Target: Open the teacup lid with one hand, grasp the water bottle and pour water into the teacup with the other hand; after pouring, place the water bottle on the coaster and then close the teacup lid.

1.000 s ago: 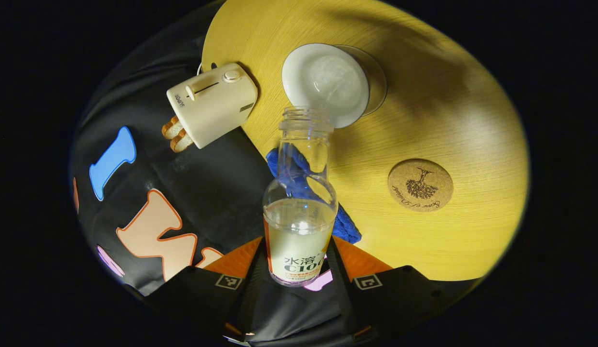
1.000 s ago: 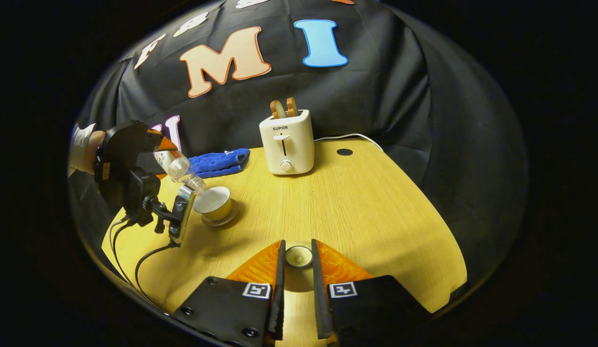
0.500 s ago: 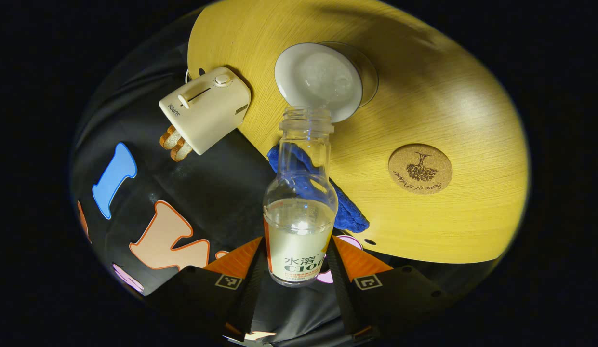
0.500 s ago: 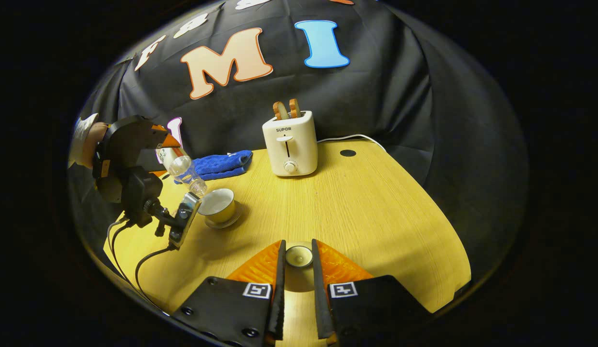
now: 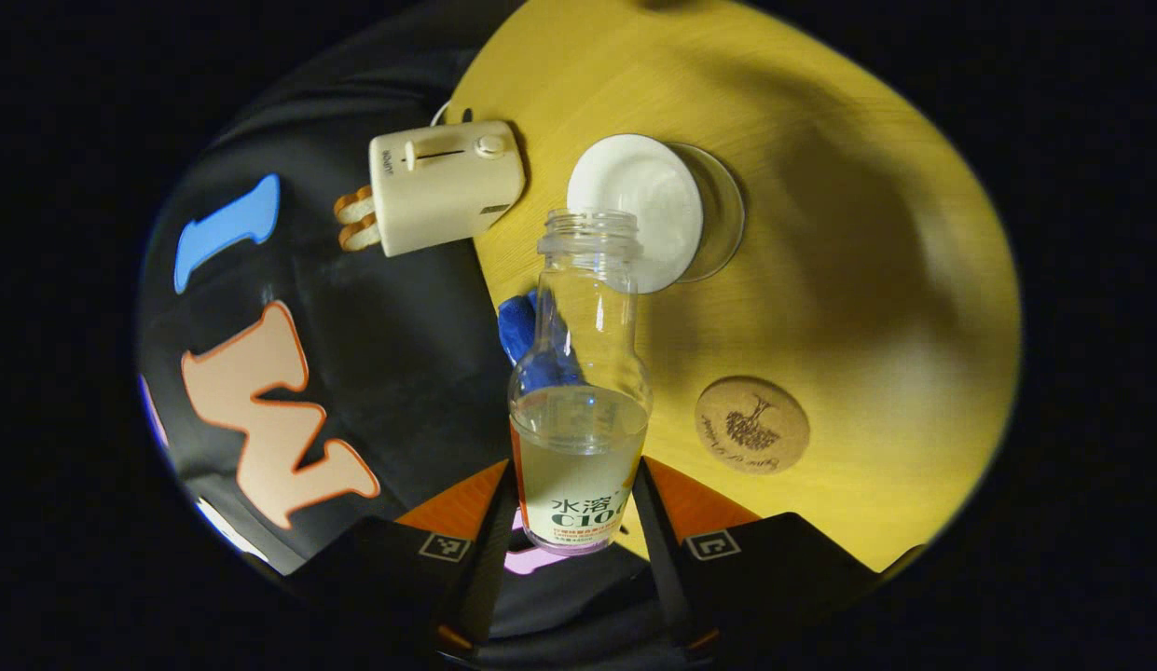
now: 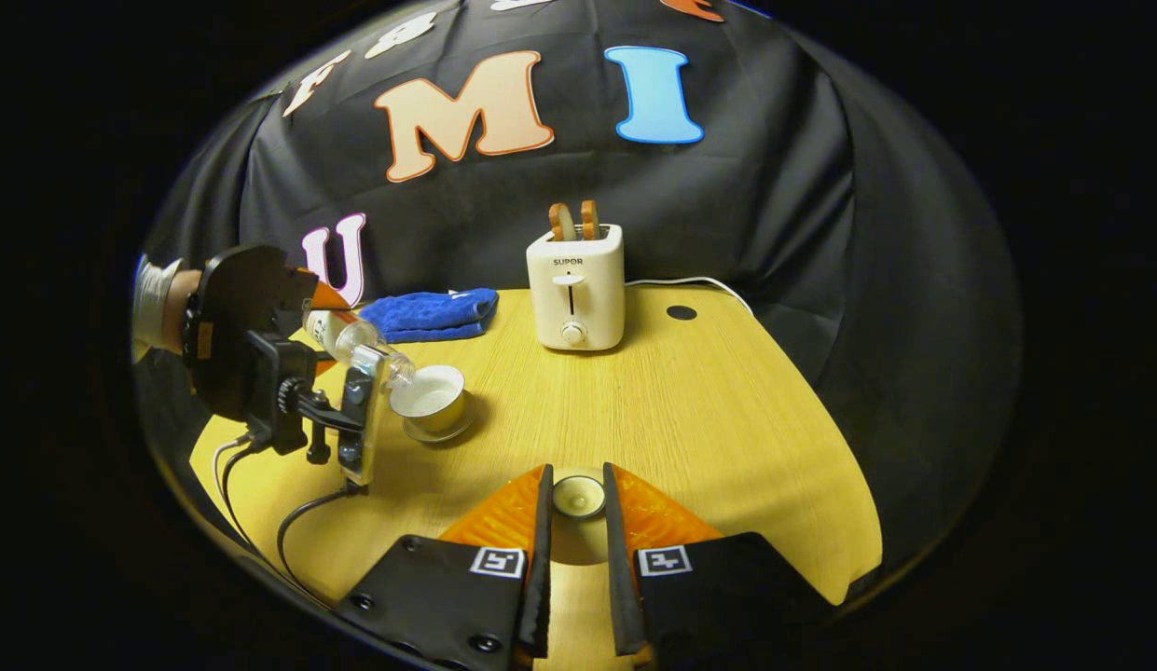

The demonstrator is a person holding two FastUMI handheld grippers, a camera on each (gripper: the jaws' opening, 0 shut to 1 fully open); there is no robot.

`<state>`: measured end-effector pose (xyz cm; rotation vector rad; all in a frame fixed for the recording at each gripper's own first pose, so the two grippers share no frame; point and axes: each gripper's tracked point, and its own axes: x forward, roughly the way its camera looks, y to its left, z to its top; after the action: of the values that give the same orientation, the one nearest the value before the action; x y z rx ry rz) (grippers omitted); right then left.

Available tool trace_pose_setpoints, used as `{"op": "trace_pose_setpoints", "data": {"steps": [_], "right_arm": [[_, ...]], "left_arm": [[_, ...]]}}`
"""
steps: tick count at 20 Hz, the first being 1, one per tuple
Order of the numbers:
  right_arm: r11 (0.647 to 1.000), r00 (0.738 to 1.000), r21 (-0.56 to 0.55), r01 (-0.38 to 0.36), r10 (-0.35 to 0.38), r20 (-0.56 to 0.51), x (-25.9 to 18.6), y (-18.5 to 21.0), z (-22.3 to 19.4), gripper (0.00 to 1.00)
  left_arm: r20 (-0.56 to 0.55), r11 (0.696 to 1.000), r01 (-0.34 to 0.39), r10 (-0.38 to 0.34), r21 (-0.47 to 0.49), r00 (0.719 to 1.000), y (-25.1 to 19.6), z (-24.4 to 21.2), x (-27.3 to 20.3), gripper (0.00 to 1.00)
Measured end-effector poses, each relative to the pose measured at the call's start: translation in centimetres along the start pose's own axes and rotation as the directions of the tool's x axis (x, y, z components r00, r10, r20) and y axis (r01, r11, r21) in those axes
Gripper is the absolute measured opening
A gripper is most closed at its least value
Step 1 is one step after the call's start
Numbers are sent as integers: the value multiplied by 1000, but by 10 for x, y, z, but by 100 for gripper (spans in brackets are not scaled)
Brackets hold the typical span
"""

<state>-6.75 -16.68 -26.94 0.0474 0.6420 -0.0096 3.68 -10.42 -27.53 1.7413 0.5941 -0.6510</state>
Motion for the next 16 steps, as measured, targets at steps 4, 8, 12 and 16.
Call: {"op": "trace_pose_setpoints", "data": {"steps": [4, 8, 12, 16], "right_arm": [[1000, 999, -22, -21, 20, -31, 4, 18, 3, 27], [997, 999, -66, -42, 41, -26, 9, 41, 17, 32], [995, 998, -80, -63, 62, -23, 12, 64, 26, 27], [993, 998, -99, -59, 56, -28, 10, 71, 28, 27]], "left_arm": [[16, 962, 31, -28, -272, 999, -24, -12, 10, 68], [62, 844, 64, -36, -532, 997, -43, -19, 2, 67], [110, 745, 89, -21, -661, 994, -48, -14, 4, 68], [183, 554, 124, 52, -823, 982, -46, 2, 0, 68]]}}
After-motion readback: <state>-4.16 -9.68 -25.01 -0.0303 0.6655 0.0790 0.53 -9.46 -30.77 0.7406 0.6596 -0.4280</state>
